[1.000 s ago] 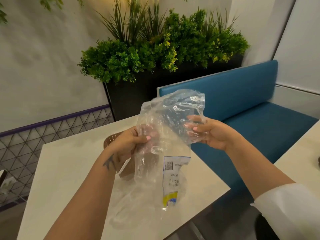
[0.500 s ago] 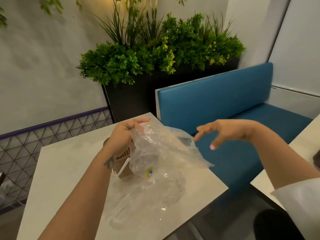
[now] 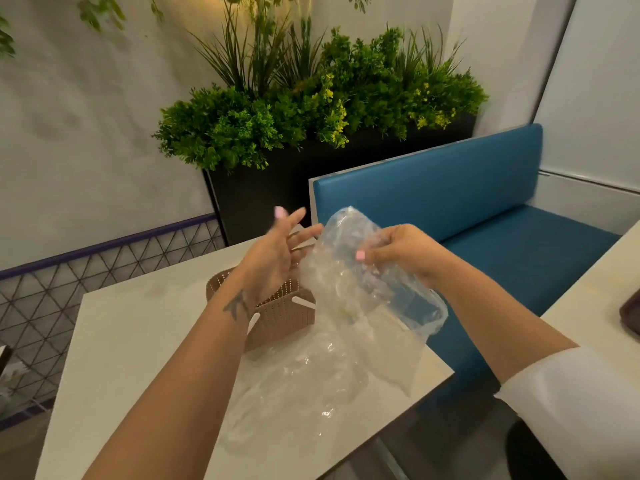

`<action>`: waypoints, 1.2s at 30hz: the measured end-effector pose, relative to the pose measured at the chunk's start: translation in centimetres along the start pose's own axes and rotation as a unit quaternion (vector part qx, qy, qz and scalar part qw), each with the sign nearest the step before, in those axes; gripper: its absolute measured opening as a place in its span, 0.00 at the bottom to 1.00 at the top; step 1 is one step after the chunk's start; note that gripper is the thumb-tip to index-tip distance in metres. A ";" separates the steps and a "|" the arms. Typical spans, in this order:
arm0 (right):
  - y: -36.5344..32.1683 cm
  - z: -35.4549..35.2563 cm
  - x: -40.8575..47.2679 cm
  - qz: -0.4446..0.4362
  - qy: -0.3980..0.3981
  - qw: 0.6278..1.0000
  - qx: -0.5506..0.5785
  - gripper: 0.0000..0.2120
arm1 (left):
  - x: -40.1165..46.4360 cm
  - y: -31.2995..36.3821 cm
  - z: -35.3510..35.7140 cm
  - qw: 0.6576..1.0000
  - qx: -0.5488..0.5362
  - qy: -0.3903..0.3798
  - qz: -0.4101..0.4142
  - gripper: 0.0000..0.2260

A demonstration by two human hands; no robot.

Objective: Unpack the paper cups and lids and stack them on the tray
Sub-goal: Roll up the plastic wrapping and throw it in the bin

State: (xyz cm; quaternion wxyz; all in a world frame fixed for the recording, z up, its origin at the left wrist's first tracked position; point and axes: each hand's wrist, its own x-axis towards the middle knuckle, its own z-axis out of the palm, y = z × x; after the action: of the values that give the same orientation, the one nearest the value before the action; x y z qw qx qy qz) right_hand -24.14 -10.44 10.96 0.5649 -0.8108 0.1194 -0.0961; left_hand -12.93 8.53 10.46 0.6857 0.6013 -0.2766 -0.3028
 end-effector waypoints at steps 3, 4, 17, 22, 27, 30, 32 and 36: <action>1.1 -0.2 0.2 0.013 0.080 0.989 0.127 0.15 | -0.4 -2.0 -0.5 0.999 -0.007 0.026 -0.046 0.46; 1.4 -0.1 0.1 0.019 0.097 0.983 0.157 0.14 | -0.7 -2.4 0.1 0.998 -0.001 0.034 -0.053 0.49; 3.0 -1.4 -1.7 0.052 -0.048 0.948 0.311 0.32 | 1.5 -3.9 4.5 0.994 -0.086 0.057 -0.043 0.23; 2.9 -2.6 -2.0 0.078 0.044 0.985 0.149 0.28 | 2.0 -3.6 4.2 0.990 0.085 0.098 -0.054 0.23; 2.2 -3.2 -2.3 0.094 0.133 0.985 -0.065 0.22 | 2.0 -3.6 3.0 0.966 0.239 0.062 -0.074 0.27; 2.0 -3.2 -2.2 0.102 0.131 0.984 -0.058 0.17 | 1.8 -3.5 3.9 0.988 0.122 0.039 -0.092 0.17; 2.2 -3.2 -2.0 0.085 0.114 0.989 0.028 0.14 | 2.0 -3.7 4.3 0.995 0.070 0.050 -0.048 0.13; 2.6 -3.0 -2.3 0.007 0.109 0.980 0.166 0.20 | 2.2 -3.7 4.8 0.988 0.034 0.147 0.028 0.11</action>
State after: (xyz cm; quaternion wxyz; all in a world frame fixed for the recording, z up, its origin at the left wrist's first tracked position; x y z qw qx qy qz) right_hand -27.37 -13.30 9.47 0.6762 -0.6893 0.1683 -0.1983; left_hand -15.33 3.42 7.40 0.7065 0.6542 -0.1997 -0.1817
